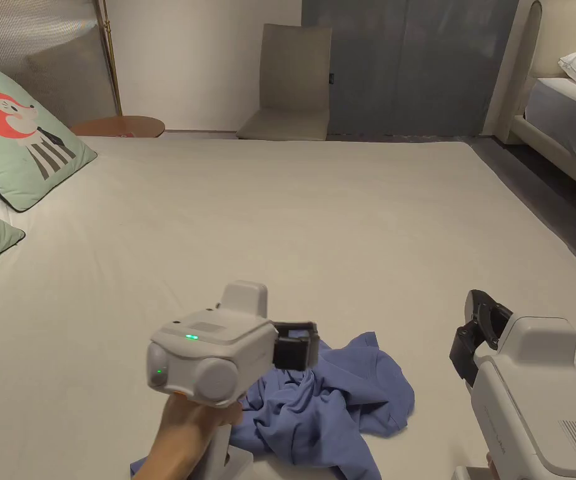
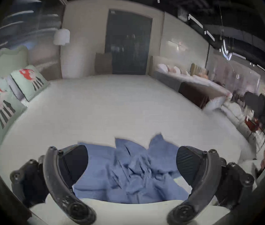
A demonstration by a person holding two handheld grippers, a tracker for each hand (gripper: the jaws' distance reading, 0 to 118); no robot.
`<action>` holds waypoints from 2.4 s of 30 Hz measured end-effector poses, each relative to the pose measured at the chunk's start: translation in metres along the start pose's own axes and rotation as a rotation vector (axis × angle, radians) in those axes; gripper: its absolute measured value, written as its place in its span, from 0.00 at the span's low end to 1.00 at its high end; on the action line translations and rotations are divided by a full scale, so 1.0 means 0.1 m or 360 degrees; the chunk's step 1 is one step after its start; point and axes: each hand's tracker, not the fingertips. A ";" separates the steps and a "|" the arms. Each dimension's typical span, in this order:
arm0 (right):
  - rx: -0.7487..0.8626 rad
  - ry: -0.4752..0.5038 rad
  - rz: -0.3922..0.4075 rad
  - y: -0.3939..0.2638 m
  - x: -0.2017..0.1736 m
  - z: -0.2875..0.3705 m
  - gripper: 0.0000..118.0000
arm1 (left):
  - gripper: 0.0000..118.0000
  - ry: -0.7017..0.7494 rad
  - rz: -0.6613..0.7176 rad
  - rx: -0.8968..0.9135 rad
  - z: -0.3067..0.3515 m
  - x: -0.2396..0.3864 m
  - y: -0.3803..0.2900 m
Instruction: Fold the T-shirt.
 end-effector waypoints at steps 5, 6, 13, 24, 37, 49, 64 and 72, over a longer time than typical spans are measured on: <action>0.0045 0.0017 -0.0003 0.08 -0.06 -0.01 0.01 | 0.91 0.0227 0.0003 0.0393 0.45 -0.27 0.15; 0.0052 0.0022 -0.0006 0.09 -0.08 -0.01 0.01 | 0.91 0.0282 -0.0016 0.0449 0.52 -0.33 0.15; 0.0079 0.0045 0.0004 0.11 -0.15 -0.05 0.01 | 0.52 0.0501 0.0039 0.0631 0.79 -0.73 0.04; 0.0083 0.0056 0.0014 0.12 -0.17 -0.06 0.01 | 0.00 0.0521 0.0100 0.0234 0.69 -0.97 -0.04; 0.0024 0.0069 -0.0005 0.04 -0.17 -0.01 0.01 | 0.00 0.0291 0.0332 -0.0513 0.33 -1.10 -0.99; -0.0031 0.0072 -0.0018 -0.07 -0.13 -0.04 0.01 | 0.79 0.0348 0.0265 -0.0640 0.29 -1.01 -1.38; -0.0226 0.0099 -0.0032 -0.17 -0.14 -0.38 0.01 | 0.05 0.0278 0.0208 -0.0475 0.41 -0.80 -1.13; -0.0927 0.0195 -0.0064 -0.46 -0.20 -1.59 0.94 | 0.05 0.0141 0.0238 -0.0332 0.43 -0.84 -0.90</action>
